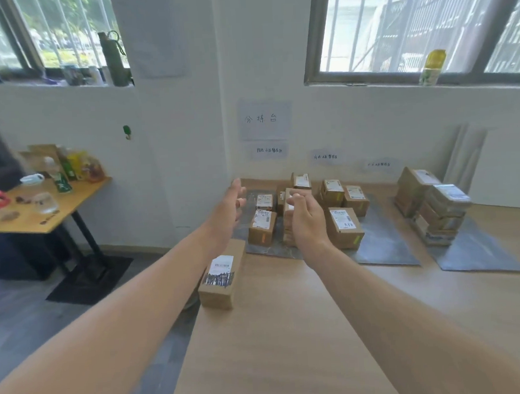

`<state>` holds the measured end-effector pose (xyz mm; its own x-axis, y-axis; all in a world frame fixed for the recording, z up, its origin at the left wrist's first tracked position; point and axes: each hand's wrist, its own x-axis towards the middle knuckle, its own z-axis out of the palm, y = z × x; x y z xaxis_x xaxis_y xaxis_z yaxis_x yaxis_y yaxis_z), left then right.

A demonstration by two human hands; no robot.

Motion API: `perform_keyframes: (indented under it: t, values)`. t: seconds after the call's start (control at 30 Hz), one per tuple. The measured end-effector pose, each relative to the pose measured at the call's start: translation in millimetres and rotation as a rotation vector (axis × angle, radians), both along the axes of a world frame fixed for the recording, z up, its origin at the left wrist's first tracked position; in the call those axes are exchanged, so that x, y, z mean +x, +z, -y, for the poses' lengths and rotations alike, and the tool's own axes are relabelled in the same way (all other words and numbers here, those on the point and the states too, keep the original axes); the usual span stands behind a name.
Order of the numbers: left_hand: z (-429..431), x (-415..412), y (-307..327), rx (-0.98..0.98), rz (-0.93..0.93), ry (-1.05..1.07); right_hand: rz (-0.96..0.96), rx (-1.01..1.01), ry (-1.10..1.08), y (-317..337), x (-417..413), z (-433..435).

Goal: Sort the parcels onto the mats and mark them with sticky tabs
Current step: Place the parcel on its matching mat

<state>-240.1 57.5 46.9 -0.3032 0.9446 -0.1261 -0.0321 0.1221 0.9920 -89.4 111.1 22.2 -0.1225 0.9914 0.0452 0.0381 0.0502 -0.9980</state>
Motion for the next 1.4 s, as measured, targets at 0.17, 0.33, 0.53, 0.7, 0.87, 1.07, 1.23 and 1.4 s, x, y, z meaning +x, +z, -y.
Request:
perform_keyframes:
  t: [0.17, 0.33, 0.53, 0.7, 0.87, 1.07, 1.23, 1.4]
  values:
    - [5.2, 2.8, -5.8, -0.029, -0.009, 0.065, -0.016, -0.008, 0.048, -4.5, 7.9, -5.8]
    - [-2.2, -4.8, -21.1, -0.057, 0.010, 0.132, -0.025, -0.043, 0.102, -23.1, 7.6, -26.0]
    - [-8.9, -27.9, -57.5, -0.118, 0.055, 0.169, 0.046, -0.114, 0.127, -69.7, -18.2, -36.7]
    - [-18.9, -72.5, -103.6, -0.236, 0.101, 0.169, 0.139, -0.197, 0.134, -120.4, -63.0, -44.2]
    - [-43.9, -134.0, -162.7, -0.357, 0.101, 0.117, 0.168, -0.312, 0.065, -174.2, -118.8, -57.7]
    - [-74.8, -194.9, -214.3, -0.496, 0.135, 0.050, 0.270, -0.449, 0.027, -227.8, -174.1, -71.1]
    - [-92.6, -214.9, -256.9, -0.607, 0.169, -0.012, 0.323, -0.577, 0.025, -267.5, -197.2, -74.8]
    - [-101.2, -213.7, -278.9, -0.668, 0.220, -0.035, 0.320, -0.700, 0.034, -288.8, -209.8, -77.1]
